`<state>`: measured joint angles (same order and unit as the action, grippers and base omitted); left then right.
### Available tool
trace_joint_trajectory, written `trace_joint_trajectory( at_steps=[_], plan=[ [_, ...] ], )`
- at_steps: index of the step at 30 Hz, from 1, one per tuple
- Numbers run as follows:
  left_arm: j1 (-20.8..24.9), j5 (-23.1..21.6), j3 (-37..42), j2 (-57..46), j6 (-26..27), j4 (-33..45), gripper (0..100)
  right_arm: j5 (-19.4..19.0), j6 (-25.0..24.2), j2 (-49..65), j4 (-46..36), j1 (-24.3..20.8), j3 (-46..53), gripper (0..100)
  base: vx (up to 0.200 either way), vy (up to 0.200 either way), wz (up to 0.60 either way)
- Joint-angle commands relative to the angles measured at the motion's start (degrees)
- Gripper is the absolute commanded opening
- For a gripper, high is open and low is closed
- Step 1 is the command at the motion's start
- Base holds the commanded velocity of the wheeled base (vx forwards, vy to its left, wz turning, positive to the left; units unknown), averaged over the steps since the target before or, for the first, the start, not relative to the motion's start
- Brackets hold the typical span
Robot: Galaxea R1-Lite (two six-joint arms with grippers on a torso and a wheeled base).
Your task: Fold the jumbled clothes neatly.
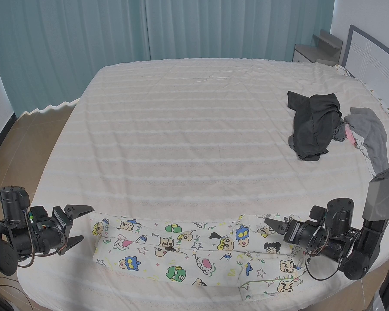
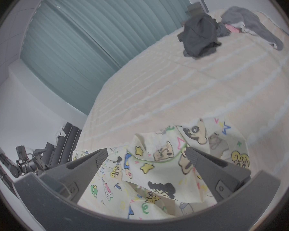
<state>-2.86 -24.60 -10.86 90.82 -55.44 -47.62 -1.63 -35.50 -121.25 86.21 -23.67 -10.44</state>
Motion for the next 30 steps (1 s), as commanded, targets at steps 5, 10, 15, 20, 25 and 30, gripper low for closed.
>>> trace_joint_trajectory(
  at_steps=[5, 10, 15, 20, 25, 30],
  plan=[
    [0.0, 0.0, 0.1, 0.1, 0.0, 0.0, 100, -0.5, 9.0, 6.8, -11.8, -1.8, -9.0, 100, 0.000, 0.000, 0.00],
    [0.0, 0.0, 0.1, 0.1, 0.0, 0.0, 100, -0.8, 15.6, 5.7, -30.0, -1.9, -20.6, 100, 0.000, 0.000, 0.00],
    [0.0, 0.0, 0.1, 0.1, 0.0, 0.0, 100, -0.4, 22.0, 5.3, -44.2, -0.8, -29.9, 100, 0.000, 0.000, 0.00],
    [0.0, 0.0, 0.1, 0.6, 0.5, 0.0, 100, -0.3, 27.9, 5.1, -55.4, 0.8, -36.4, 100, 0.000, 0.000, 0.00],
    [0.0, 0.0, 0.1, 1.4, 0.8, 0.0, 100, -0.8, 34.7, 4.3, -61.0, 2.0, -40.8, 100, 0.000, 0.000, 0.00],
    [0.0, 0.0, 0.1, 1.5, 0.8, 0.0, 100, -1.1, 35.9, 3.8, -62.4, 1.3, -41.8, 100, 0.000, 0.000, 0.00]
  ],
)
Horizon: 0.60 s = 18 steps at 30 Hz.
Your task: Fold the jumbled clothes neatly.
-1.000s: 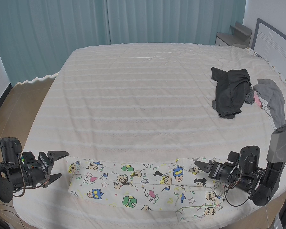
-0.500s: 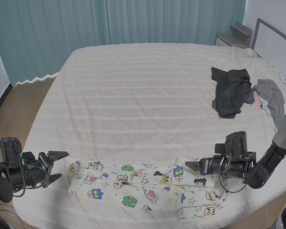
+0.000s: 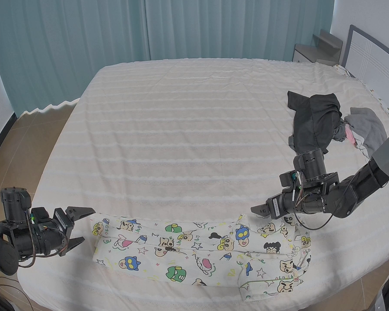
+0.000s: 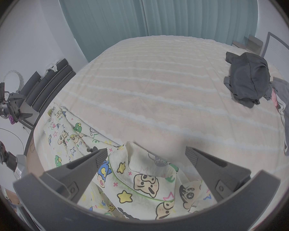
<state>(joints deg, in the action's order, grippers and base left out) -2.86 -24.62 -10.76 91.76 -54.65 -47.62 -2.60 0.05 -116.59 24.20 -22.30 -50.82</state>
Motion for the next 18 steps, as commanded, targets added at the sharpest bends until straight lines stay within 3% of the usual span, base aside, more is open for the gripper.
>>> trace_joint_trajectory(
  at_steps=[1, 18],
  plan=[
    [0.0, 0.0, 0.0, 0.5, 0.0, 0.0, 100, -0.1, 1.0, -1.2, -1.2, 0.0, -1.8, 100, 0.000, 0.000, 0.00],
    [1.5, 0.0, 1.5, 0.7, 0.0, -2.0, 100, -0.1, 3.9, 0.0, -5.1, -1.2, -2.6, 100, 0.000, 0.000, 0.00]
  ],
)
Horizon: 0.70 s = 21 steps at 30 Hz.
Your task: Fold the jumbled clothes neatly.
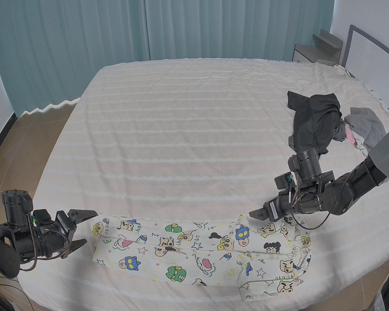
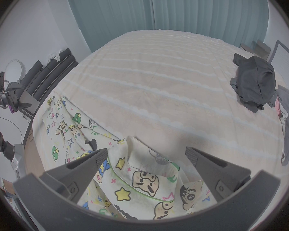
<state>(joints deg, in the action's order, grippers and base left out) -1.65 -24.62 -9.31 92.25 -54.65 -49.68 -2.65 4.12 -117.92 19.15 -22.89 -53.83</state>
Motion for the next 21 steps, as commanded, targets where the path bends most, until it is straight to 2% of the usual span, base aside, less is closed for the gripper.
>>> trace_joint_trajectory(
  at_steps=[1, 12, 21],
  plan=[
    [0.3, 0.0, 0.3, 0.4, 0.0, -0.1, 100, -0.3, -0.2, 1.6, -0.1, -0.7, 0.4, 100, 0.000, 0.000, 0.00],
    [0.9, 0.0, 0.4, 1.4, 0.1, -0.3, 100, -0.3, -0.3, -1.2, 0.0, -0.7, 0.4, 100, 0.000, 0.000, 0.00],
    [0.9, 0.0, 2.0, 1.9, 0.1, -3.8, 100, 0.2, -0.3, -0.2, -0.5, -0.7, -0.1, 100, 0.000, 0.000, 0.00]
  ],
)
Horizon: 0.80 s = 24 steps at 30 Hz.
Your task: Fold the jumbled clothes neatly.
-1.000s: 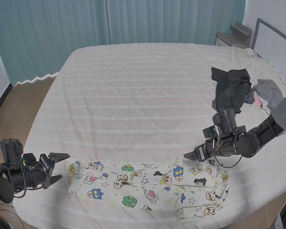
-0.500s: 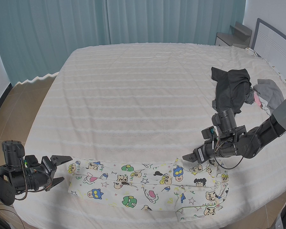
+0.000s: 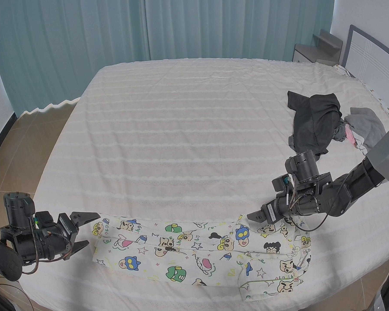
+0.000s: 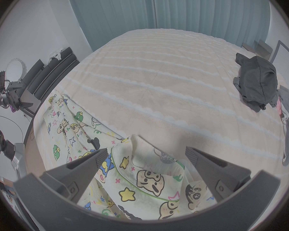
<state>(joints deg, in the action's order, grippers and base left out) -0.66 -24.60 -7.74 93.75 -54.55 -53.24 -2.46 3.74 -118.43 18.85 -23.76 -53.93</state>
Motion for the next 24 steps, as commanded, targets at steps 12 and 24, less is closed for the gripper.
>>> trace_joint_trajectory(
  at_steps=[12, 24],
  plan=[
    [0.1, 0.0, 0.4, 1.4, 0.0, -0.4, 100, -0.4, 0.6, 0.1, -2.1, 0.8, 2.0, 100, 0.000, 0.000, 0.00],
    [0.2, 0.0, 0.4, 1.4, 0.0, -0.4, 100, -0.4, 3.4, -0.5, -2.1, 0.9, 3.8, 100, 0.000, 0.000, 0.00]
  ],
)
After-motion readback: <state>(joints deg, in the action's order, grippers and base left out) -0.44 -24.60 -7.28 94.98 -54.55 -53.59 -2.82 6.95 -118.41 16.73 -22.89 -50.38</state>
